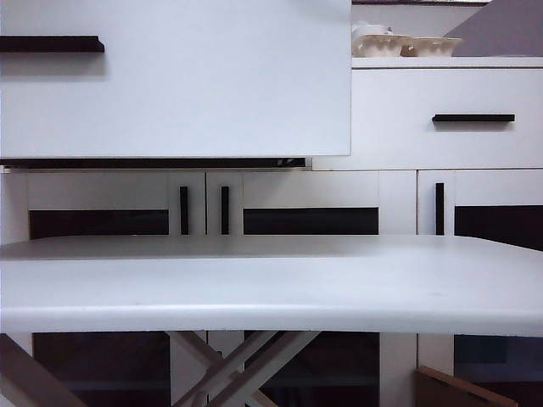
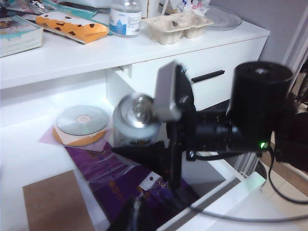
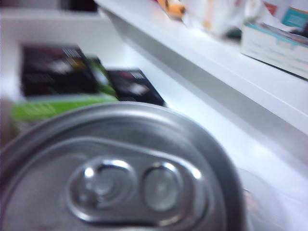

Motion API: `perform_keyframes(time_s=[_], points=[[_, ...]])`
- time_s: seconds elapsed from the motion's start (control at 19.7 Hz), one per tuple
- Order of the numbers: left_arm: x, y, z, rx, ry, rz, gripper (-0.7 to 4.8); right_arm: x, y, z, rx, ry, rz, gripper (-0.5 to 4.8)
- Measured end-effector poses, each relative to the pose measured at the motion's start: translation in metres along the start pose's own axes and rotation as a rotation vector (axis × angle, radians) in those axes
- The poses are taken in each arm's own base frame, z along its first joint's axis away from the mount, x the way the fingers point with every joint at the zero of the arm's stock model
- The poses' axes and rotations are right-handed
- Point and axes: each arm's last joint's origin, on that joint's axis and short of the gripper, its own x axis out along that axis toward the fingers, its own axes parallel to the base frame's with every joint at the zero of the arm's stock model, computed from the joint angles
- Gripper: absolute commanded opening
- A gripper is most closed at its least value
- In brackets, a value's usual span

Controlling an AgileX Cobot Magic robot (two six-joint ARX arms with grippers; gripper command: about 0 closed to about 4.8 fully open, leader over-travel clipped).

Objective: Pick up a can of beer from the white table, open the left drawer, place the beer inside the drawer, and finally close the drawer.

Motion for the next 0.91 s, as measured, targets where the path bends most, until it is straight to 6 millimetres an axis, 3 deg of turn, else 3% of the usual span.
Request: perform_keyframes(time_s=[0.41,0.46,0.51,0.56,0.91], points=[[0.0,0.0,0.0,0.001,-0.004,0.0,-0.05,0.012,0.005,-0.024,-0.001,0.143,0.009,2.26],[0.0,0.0,0.0,0.002,-0.005,0.0,-0.05,0.013,0.005,-0.025,0.001,0.147,0.01,2.68],[0.0,0.0,0.001,0.002,-0.005,0.0,-0.05,0.013,0.005,-0.025,0.004,0.149,0.011,3.85],[0.0,0.0,0.001,0.002,-0.006,0.0,-0.05,0.014,0.005,-0.027,0.007,0.154,0.012,4.65],[0.0,0.0,0.001,0.002,-0.007,0.0,-0.05,0.013,0.004,-0.023,0.013,0.139,-0.001,4.68]])
